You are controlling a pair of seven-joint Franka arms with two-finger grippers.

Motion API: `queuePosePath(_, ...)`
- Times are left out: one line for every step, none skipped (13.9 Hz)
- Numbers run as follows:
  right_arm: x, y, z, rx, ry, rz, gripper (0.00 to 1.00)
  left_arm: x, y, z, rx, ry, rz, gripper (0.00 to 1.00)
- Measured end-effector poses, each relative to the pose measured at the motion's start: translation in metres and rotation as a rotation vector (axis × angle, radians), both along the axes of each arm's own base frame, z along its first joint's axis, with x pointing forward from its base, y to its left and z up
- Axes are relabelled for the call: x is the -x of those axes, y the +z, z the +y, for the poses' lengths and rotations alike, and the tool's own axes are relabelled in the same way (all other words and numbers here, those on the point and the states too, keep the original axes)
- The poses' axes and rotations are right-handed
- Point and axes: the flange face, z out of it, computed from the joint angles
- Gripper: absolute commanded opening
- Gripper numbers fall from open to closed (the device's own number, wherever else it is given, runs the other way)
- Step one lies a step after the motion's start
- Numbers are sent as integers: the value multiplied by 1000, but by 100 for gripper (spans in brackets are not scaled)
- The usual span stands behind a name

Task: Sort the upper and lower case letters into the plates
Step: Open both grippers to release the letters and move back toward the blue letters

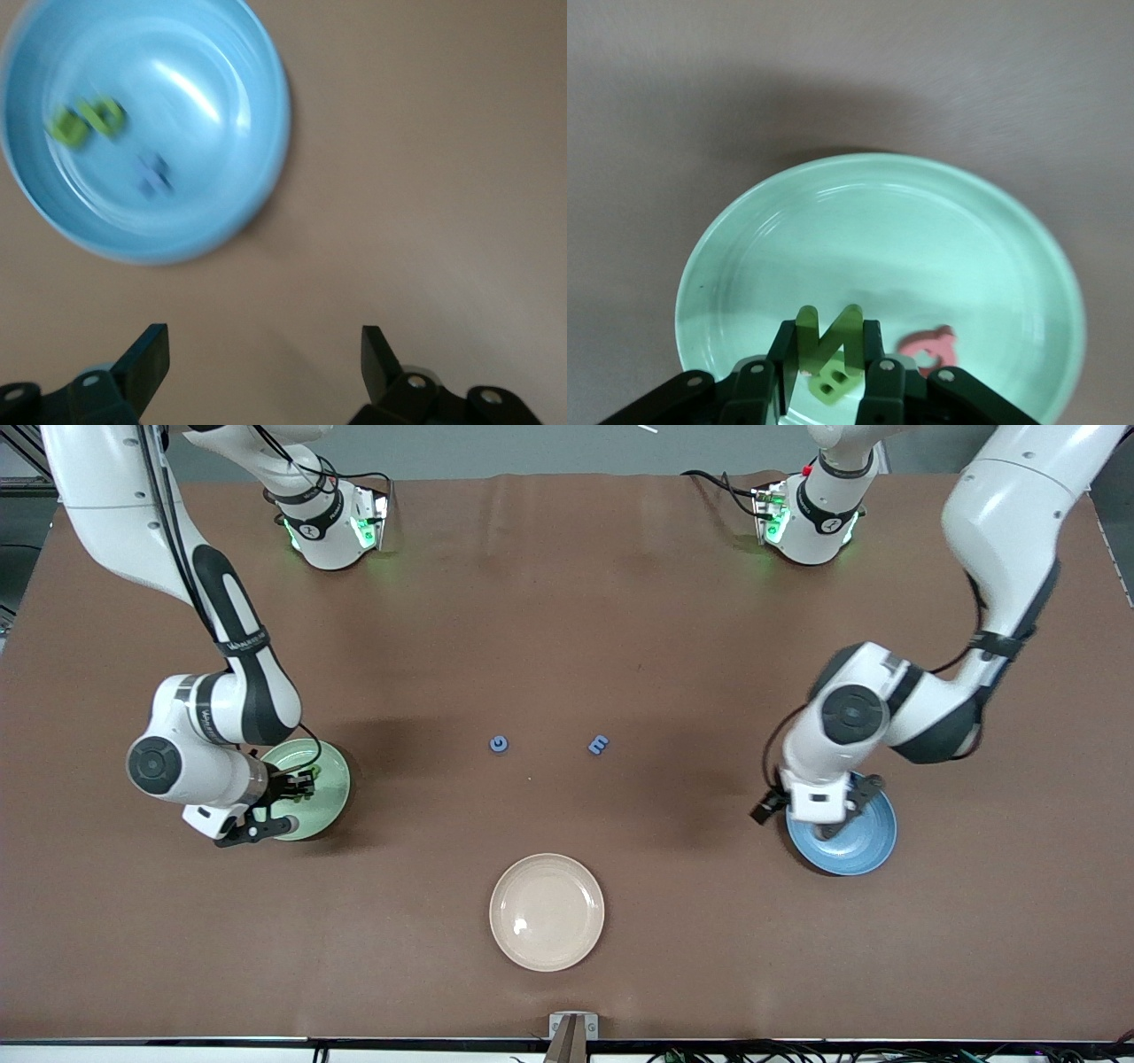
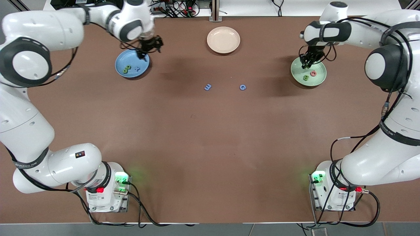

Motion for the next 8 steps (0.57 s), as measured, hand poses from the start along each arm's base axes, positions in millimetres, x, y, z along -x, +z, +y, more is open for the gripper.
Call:
queuePosePath(2,-11,5,-3,3,10,4,10,-1,-28,4,-1,-2,90)
queuePosePath(3,-20,9,-5,7,12,4,19,-2,-53,12,1,-4,90)
queuePosePath(3,-22,12,-5,11,12,8,25,-4,-78,26,4,-6,88)
queuePosePath(2,-20,14,-6,14,11,31,31,-6,-103,42,8,-6,87)
queuePosePath(3,-21,16,-7,17,16,92,38,-11,-128,54,14,-3,86)
queuePosePath(4,-21,17,-7,18,22,100,45,-17,-149,58,19,0,85)
queuePosePath(5,-21,17,-7,19,29,100,52,-26,-166,55,18,3,85)
queuePosePath(4,-19,18,-8,19,33,100,58,-34,-181,51,16,6,83)
